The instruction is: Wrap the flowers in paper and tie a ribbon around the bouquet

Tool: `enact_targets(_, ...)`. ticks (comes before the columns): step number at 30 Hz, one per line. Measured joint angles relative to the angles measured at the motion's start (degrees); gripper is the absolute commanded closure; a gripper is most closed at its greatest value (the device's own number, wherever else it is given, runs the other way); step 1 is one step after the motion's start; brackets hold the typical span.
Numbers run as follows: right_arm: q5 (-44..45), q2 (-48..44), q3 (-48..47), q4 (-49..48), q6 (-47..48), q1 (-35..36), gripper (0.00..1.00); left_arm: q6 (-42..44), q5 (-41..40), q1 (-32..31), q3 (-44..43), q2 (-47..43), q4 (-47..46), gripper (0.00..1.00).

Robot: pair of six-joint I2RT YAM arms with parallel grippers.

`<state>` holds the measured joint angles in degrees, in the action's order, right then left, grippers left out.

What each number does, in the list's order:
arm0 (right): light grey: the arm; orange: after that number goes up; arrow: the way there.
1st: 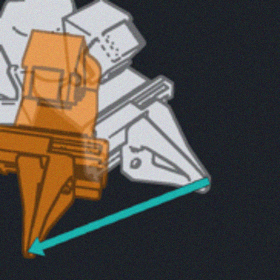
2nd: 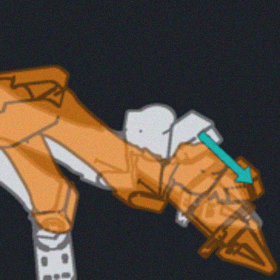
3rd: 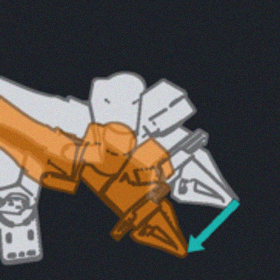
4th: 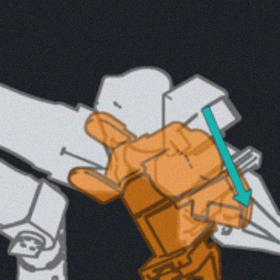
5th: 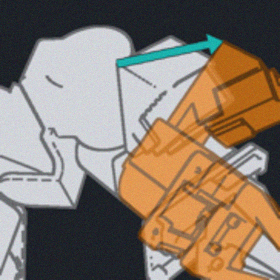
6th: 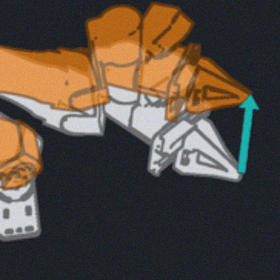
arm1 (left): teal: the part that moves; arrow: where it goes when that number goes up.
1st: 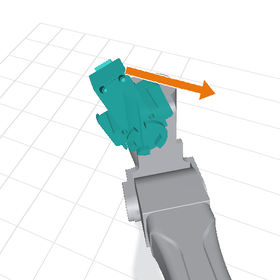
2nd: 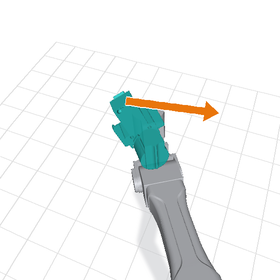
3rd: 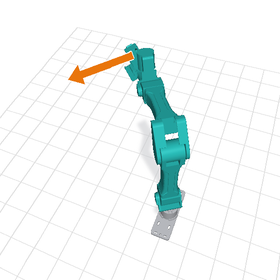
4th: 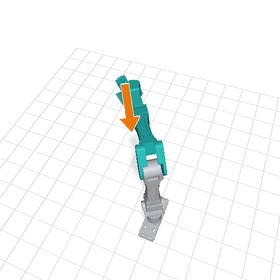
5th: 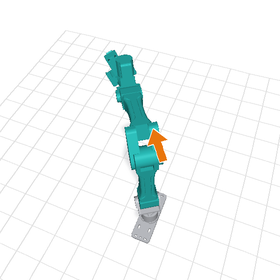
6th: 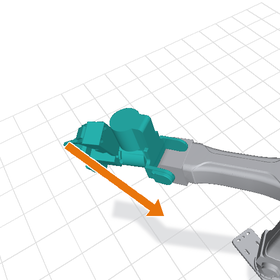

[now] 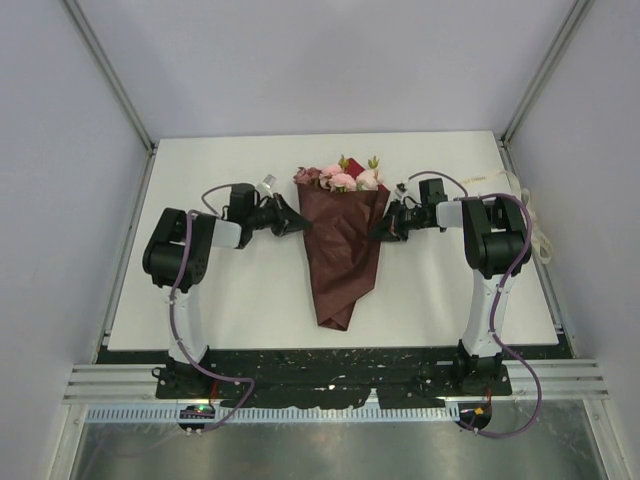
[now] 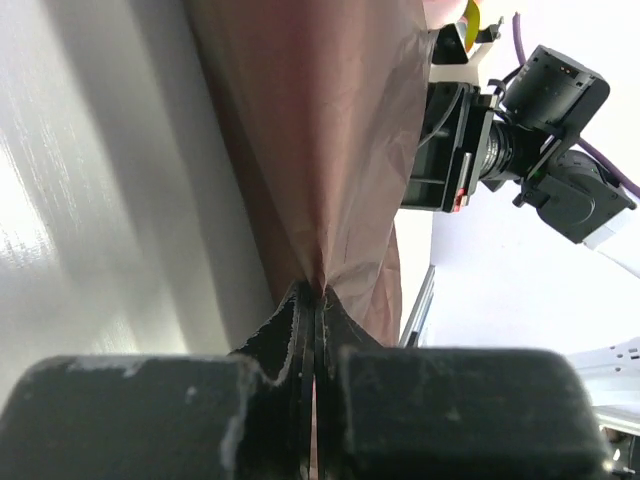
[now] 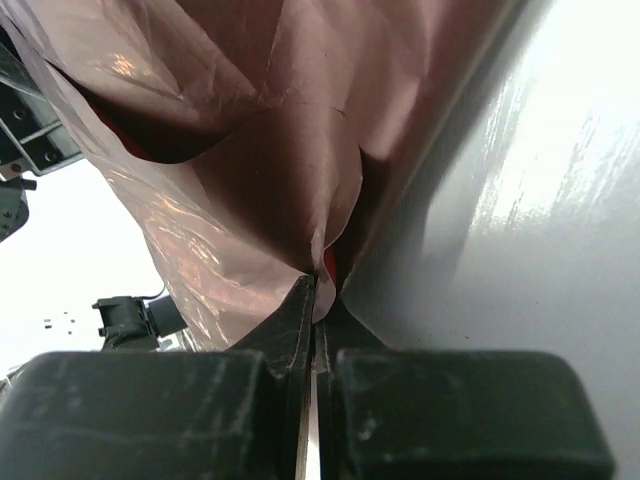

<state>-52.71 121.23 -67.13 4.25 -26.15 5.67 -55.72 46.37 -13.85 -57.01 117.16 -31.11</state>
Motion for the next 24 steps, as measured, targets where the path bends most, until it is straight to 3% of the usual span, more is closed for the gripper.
enact_targets(3, -0.1, 0.0, -0.9, 2.4, 1.9, 0.0, 0.94, -0.9, -0.6, 0.1, -0.6, 0.2, -0.5, 1.00)
enact_targets(4, 0.0, 0.0, -1.2, 3.3, 2.5, 0.0, 0.94, -1.2, -0.9, 0.1, -0.5, 0.2, -0.5, 0.83)
enact_targets(5, 0.0, 0.0, -1.6, 4.4, 3.4, 0.0, 0.94, -1.6, -0.9, 0.0, -0.2, 0.2, -1.0, 0.57)
enact_targets(6, 0.1, 0.0, -2.1, 5.4, 4.1, 0.0, 0.94, -2.0, -0.9, 0.0, 0.2, 0.2, -1.7, 0.45)
enact_targets(8, 0.1, 0.3, -2.9, 7.2, 5.5, 0.0, 0.94, -2.8, -1.3, 0.0, 0.9, 0.2, -2.5, 0.32)
enact_targets(10, -0.3, 0.9, -3.9, 9.1, 6.8, 0.0, 0.94, -3.5, -2.1, 0.3, 0.7, 0.2, -2.3, 0.28)
enact_targets(12, -0.8, 1.4, -4.8, 10.5, 7.8, 0.0, 0.94, -3.9, -2.6, 0.7, -1.3, 1.0, -1.5, 0.33)
enact_targets(14, -1.2, 1.8, -5.6, 11.9, 8.9, 0.0, 0.94, -4.1, -3.0, 1.0, -5.6, 3.2, -1.2, 0.97)
enact_targets(17, -1.7, 2.2, -6.2, 13.2, 9.8, 0.0, 0.94, -4.1, -3.4, 1.2, -11.6, 6.8, -1.1, 1.00)
enact_targets(18, -1.7, 2.3, -6.4, 13.4, 9.9, 0.0, 0.94, -4.0, -3.6, 1.2, -12.5, 7.4, -0.9, 0.92)
enact_targets(19, -1.7, 2.3, -6.5, 13.6, 9.9, 0.0, 0.94, -3.8, -3.7, 1.2, -12.7, 7.5, -0.5, 0.59)
enact_targets(20, -1.7, 2.3, -6.5, 13.6, 9.9, 0.0, 0.94, -3.6, -3.8, 1.2, -12.7, 7.5, 0.0, 0.41)
enact_targets(21, -1.7, 2.3, -6.5, 13.5, 9.6, 0.1, 0.94, -2.6, -3.9, 1.4, -12.6, 7.3, 0.5, 0.27)
enact_targets(24, -1.7, 2.3, -5.9, 11.6, 7.1, 0.2, 0.94, 1.3, -5.0, 2.8, -11.3, 4.6, 5.8, 0.01)
